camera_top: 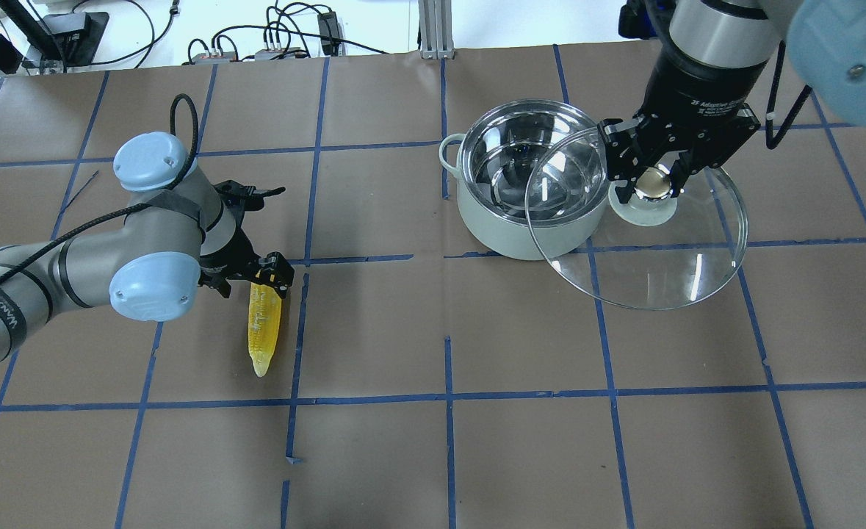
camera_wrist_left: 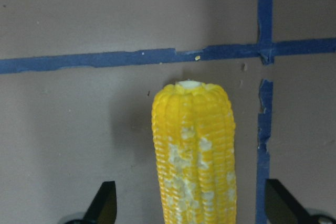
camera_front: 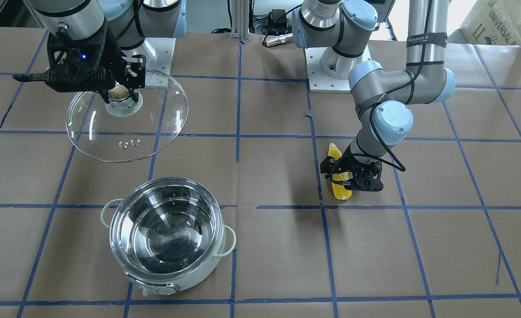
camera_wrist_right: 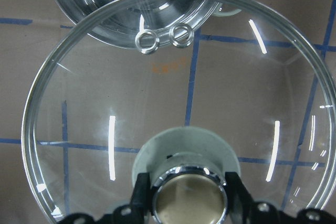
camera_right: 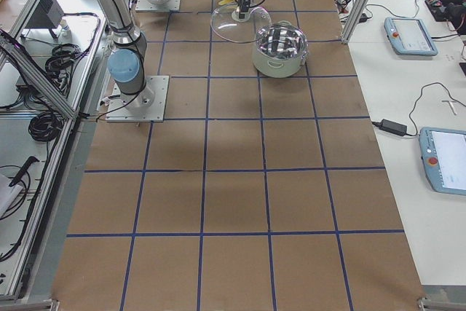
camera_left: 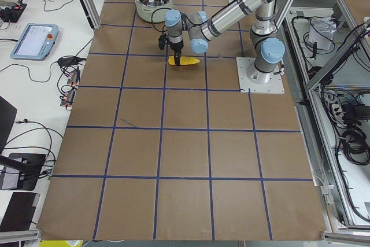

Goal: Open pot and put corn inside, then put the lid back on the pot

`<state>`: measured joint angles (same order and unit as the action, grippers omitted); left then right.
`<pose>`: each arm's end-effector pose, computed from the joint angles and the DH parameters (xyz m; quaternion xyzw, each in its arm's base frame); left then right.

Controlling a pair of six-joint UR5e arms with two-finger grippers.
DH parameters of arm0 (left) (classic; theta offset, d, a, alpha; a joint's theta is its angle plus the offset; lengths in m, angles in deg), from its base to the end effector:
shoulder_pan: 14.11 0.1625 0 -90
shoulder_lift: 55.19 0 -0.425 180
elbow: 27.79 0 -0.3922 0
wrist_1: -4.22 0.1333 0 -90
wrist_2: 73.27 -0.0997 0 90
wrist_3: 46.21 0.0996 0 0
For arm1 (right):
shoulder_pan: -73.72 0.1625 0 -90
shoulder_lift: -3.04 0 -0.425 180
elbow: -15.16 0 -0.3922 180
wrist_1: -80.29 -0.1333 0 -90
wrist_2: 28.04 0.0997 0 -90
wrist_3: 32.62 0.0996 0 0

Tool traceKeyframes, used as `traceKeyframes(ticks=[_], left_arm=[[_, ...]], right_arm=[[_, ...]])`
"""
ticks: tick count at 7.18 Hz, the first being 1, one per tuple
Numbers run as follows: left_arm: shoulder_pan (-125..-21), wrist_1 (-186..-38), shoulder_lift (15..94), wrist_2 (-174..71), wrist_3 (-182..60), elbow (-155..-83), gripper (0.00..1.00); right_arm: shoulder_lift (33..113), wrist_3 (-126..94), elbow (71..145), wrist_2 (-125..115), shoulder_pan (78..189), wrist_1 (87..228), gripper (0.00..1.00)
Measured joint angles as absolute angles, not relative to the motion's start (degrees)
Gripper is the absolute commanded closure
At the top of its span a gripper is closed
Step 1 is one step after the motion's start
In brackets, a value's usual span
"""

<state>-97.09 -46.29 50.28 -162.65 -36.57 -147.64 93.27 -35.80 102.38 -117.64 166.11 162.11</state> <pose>-0.0749 -0.4910 0.1840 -0.0226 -0.9984 -0.0495 0.0127 0.1539 -0.4743 0.4999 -0.0484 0.9978 0.0451 0.0038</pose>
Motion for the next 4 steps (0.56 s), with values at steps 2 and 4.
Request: traceKeyframes(ticks=[2, 4], left_arm=[[-97.3, -45.4, 51.2, -162.4, -36.5, -147.8, 0.76], [-97.9, -45.8, 50.1, -162.4, -36.9, -147.4, 0.76]], right_arm=[[93.3, -35.8, 102.4, -117.7, 166.1, 162.0, 0.72], [93.4, -35.8, 102.3, -117.7, 166.1, 162.0, 0.72]])
